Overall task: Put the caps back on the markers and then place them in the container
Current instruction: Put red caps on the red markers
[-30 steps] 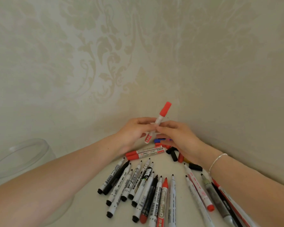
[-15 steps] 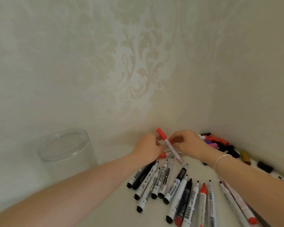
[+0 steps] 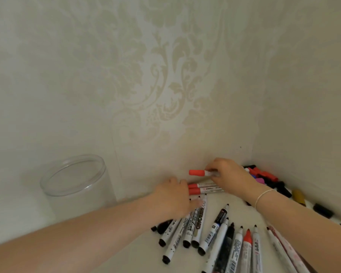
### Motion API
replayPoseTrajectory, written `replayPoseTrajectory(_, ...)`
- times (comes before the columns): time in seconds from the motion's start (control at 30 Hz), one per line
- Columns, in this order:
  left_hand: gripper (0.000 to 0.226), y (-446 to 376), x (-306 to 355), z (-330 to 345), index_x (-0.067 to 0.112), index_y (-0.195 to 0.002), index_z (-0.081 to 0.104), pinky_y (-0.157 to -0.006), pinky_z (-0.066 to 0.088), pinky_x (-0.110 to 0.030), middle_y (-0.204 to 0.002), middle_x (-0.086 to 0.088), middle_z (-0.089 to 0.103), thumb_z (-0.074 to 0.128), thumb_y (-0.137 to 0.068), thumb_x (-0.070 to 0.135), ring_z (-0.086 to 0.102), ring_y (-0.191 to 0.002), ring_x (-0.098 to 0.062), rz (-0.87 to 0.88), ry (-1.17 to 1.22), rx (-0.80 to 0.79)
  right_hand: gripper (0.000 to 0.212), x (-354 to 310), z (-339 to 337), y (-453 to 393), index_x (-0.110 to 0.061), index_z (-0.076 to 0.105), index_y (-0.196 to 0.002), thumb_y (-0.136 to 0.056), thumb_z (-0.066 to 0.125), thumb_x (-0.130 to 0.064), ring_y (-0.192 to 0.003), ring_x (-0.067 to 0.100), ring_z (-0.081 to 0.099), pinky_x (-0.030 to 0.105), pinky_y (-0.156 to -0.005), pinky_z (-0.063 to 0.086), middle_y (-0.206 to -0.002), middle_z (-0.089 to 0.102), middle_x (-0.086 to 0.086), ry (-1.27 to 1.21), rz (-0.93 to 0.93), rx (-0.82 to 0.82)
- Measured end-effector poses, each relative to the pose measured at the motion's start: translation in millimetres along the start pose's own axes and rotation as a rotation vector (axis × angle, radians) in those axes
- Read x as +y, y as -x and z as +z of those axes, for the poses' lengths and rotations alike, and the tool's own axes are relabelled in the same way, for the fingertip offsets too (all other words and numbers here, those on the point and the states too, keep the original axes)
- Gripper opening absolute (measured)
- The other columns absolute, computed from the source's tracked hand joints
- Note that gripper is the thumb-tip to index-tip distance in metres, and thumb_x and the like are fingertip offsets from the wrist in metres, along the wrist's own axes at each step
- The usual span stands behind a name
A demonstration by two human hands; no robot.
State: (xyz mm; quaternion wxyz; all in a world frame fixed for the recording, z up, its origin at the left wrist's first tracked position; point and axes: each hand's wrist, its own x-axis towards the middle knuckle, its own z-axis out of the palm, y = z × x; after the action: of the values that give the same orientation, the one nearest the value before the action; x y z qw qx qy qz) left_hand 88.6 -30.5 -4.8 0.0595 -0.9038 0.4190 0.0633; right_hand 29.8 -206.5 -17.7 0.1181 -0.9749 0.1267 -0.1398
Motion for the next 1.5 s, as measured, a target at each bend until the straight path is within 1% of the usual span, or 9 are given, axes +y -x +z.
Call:
replayPoseTrajectory(0.27,0.077,33.1,2.3,27.8,0.017,-0.146,0.020,-0.099,0.038,-0.045,-0.141,-0.011,0.037,0.037,-0.090,0.067,0.032,-0.128,-0.030,0.135,-0.019,-0.014,0.018,-6.3,22.5,-7.7,-0.013,0.057,-0.106,-0.089,0.051,-0.015,-0.097,0.025,0.059,0.031,-0.071,0.043,-0.108,0.064,0.007,0.151,0.011,-0.088)
replayPoseTrajectory(0.53,0.061,49.2,6.7,26.2,0.023,-0.146,0.023,-0.104,0.031,-0.048,-0.150,-0.007,0.026,0.039,-0.095,0.053,0.024,-0.135,-0.028,0.232,-0.039,-0.089,0.028,-4.1,32.1,-9.6,-0.012,0.065,-0.109,-0.092,0.043,-0.018,-0.090,0.026,0.064,0.042,-0.082,0.052,-0.102,0.068,0.010,-0.076,0.076,-0.264)
replayPoseTrajectory(0.67,0.063,48.6,4.5,24.6,0.034,-0.149,0.011,-0.111,0.024,-0.053,-0.159,-0.001,0.001,0.042,-0.096,0.048,0.001,-0.146,-0.026,0.207,0.102,-0.214,0.036,-10.4,25.3,-7.5,-0.014,0.060,-0.124,-0.094,0.041,-0.009,-0.104,0.022,0.061,0.032,-0.091,0.049,-0.117,0.065,0.007,-0.104,0.059,-0.325)
replayPoseTrajectory(0.83,0.064,47.6,8.2,13.4,0.036,-0.151,-0.001,-0.117,0.006,-0.056,-0.161,-0.001,-0.010,0.031,-0.098,0.052,-0.009,-0.148,-0.023,0.244,0.060,-0.211,0.038,-11.1,14.3,-3.0,-0.016,0.056,-0.131,-0.096,0.044,-0.010,-0.120,0.024,0.054,0.032,-0.101,0.042,-0.133,0.057,0.008,-0.082,0.047,-0.167)
replayPoseTrajectory(1.1,0.072,42.6,55.3,6.0,0.035,-0.152,-0.003,-0.118,-0.002,-0.050,-0.161,-0.001,-0.011,0.030,-0.095,0.063,-0.011,-0.148,-0.022,0.425,0.047,-0.194,0.025,2.6,-43.5,28.9,-0.008,0.065,-0.102,-0.088,0.044,-0.003,-0.088,0.023,0.060,0.031,-0.077,0.051,-0.105,0.065,0.011,-0.135,0.284,-0.099)
replayPoseTrajectory(1.2,0.070,37.0,68.4,9.6,0.032,-0.152,0.004,-0.119,0.001,-0.050,-0.161,-0.002,-0.005,0.034,-0.095,0.060,-0.005,-0.148,-0.022,0.422,0.063,-0.162,0.009,5.4,-54.8,52.8,-0.002,0.051,-0.087,-0.091,0.044,-0.005,-0.055,0.018,0.060,0.027,-0.052,0.051,-0.076,0.063,0.013,-0.138,0.472,-0.406)
replayPoseTrajectory(1.3,0.058,31.0,76.2,9.0,0.025,-0.143,0.028,-0.115,0.018,-0.046,-0.154,-0.003,0.021,0.044,-0.095,0.052,0.023,-0.141,-0.027,0.377,0.108,-0.098,0.009,4.4,-55.4,74.9,0.000,0.050,-0.085,-0.091,0.052,-0.006,-0.043,0.013,0.059,0.024,-0.050,0.054,-0.061,0.063,0.011,-0.182,0.545,-0.611)
replayPoseTrajectory(1.4,0.032,29.1,79.6,6.8,0.022,-0.111,0.055,-0.106,0.033,-0.042,-0.130,0.000,0.041,0.057,-0.089,0.045,0.043,-0.122,-0.022,0.395,0.209,-0.010,0.016,1.3,-51.2,90.0,-0.006,0.045,-0.077,-0.090,0.054,-0.007,-0.045,0.014,0.057,0.026,-0.055,0.053,-0.061,0.062,0.010,-0.193,0.532,-0.607)
replayPoseTrajectory(1.5,0.020,36.3,86.0,7.7,0.022,-0.086,0.062,-0.110,0.026,-0.038,-0.128,0.002,0.043,0.061,-0.087,0.042,0.039,-0.123,-0.018,0.431,0.202,0.038,0.014,1.8,-50.4,98.7,-0.008,0.046,-0.078,-0.090,0.052,-0.007,-0.046,0.015,0.053,0.022,-0.047,0.048,-0.062,0.059,0.008,-0.166,0.502,-0.524)
